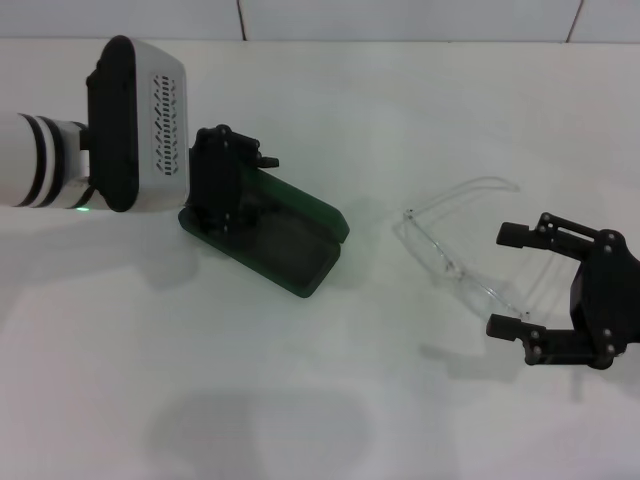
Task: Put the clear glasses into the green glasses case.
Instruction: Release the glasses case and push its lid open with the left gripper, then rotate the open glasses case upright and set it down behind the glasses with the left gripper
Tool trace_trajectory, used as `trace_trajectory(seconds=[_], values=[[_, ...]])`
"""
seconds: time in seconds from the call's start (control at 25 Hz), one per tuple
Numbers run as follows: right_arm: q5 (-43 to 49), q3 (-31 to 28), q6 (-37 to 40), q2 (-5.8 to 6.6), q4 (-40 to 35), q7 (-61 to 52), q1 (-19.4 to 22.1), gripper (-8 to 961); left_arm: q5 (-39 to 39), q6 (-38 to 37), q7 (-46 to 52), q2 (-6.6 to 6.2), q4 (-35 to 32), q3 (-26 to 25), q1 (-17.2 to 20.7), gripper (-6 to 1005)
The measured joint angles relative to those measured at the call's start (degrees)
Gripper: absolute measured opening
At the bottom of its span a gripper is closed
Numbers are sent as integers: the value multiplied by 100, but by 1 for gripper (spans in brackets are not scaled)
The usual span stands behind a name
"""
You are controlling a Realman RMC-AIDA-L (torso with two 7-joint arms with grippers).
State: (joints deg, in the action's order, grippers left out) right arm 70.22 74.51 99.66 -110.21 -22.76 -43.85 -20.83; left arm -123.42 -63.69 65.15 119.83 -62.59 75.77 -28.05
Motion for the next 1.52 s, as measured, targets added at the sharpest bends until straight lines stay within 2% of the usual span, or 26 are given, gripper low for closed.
trace_trajectory(seconds=[0.32,0.56,0.72,0.84,1.16,1.52], values=[[0,-15,1,0,9,0,51,867,150,393,26,6,-44,362,83,386],[3,-16,18,15,33,0,69,867,924,452,60,5,-267,363,182,150],[52,-16,39,20,30,0,95,867,969,795,170,10,-372,642,308,121],[55,-16,64,26,6,12,155,866,973,1210,183,11,-396,1071,417,114],[66,-14,115,27,38,208,269,866,984,2745,226,22,-412,2151,566,115],[72,-16,115,20,35,304,360,865,1006,3733,402,38,-384,2788,590,110]])
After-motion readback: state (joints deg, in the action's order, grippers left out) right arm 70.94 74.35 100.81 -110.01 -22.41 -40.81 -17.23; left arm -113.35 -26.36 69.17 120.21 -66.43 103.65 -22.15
